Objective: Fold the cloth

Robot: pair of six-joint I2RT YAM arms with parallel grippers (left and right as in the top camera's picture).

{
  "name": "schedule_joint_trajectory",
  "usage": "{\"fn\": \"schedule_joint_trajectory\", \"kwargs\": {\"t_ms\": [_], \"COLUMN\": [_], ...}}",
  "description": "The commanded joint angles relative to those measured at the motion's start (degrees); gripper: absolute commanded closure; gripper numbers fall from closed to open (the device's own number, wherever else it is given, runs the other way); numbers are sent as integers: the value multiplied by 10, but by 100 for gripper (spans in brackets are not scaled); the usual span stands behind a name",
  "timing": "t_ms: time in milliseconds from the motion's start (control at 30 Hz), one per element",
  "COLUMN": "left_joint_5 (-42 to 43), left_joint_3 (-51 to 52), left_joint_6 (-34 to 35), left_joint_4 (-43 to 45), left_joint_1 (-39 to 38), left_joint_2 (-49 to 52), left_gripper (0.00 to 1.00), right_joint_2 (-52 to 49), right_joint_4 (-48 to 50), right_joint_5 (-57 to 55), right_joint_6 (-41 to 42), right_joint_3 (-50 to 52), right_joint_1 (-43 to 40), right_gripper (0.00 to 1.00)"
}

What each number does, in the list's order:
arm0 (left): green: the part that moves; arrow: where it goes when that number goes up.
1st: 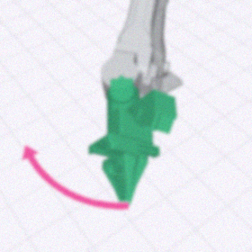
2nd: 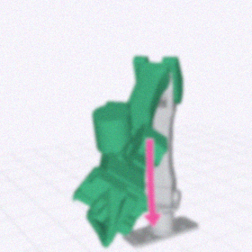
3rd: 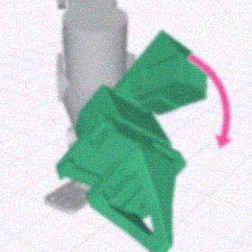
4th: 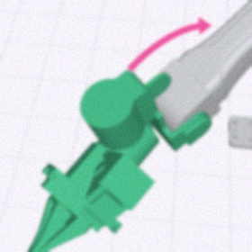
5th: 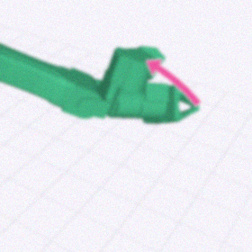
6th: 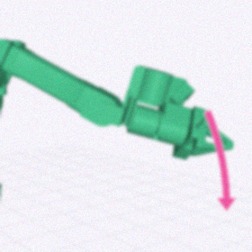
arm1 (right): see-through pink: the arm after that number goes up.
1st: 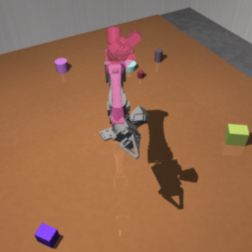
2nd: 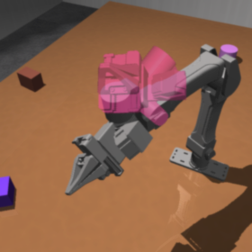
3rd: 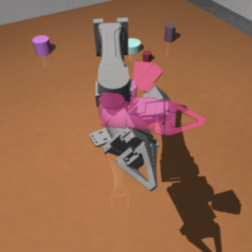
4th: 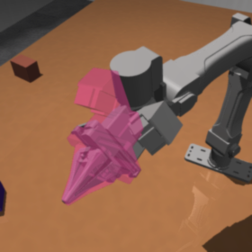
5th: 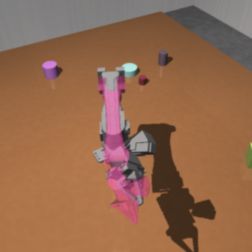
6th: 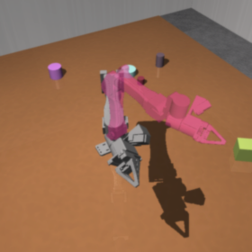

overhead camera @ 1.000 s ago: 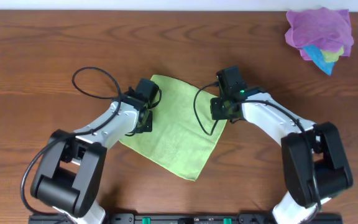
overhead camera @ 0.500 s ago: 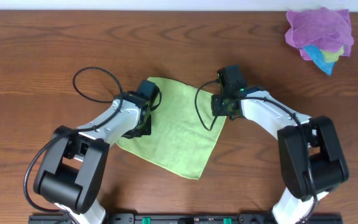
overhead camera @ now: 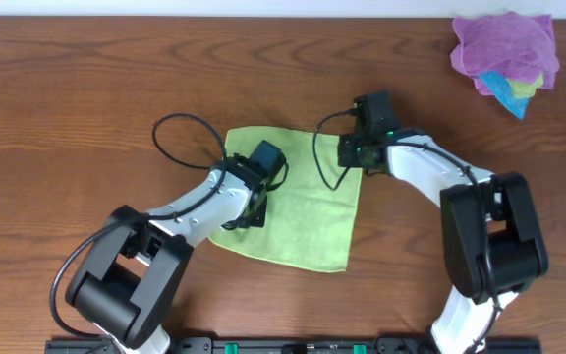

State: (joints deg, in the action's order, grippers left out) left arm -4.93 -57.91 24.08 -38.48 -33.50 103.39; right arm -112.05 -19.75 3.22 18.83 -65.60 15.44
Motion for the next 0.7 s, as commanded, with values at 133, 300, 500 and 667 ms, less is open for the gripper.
{"fn": "schedule_joint_trajectory", "kwargs": {"t_ms": [133, 300, 500, 667], "left_joint_5": [47, 48, 44, 40], "left_joint_3": [5, 5, -24, -66], "left_joint_6": [9, 10, 1, -12], "left_joint_4": [1, 9, 10, 5], "left_joint_1": [-4, -4, -2, -2], "left_joint_2": [19, 18, 17, 9], "left_gripper": [95, 94, 94, 94], "right_joint_2": [-34, -32, -14, 18], "right_joint_4": [-34, -60, -122, -167], "right_joint_5": [-13, 33, 87, 89], "right_joint_6": [0, -11, -12, -44], "right_joint_3": [-7, -44, -131, -175], "right_joint_1": [-33, -26, -26, -20], "right_gripper": [98, 99, 99, 98]}}
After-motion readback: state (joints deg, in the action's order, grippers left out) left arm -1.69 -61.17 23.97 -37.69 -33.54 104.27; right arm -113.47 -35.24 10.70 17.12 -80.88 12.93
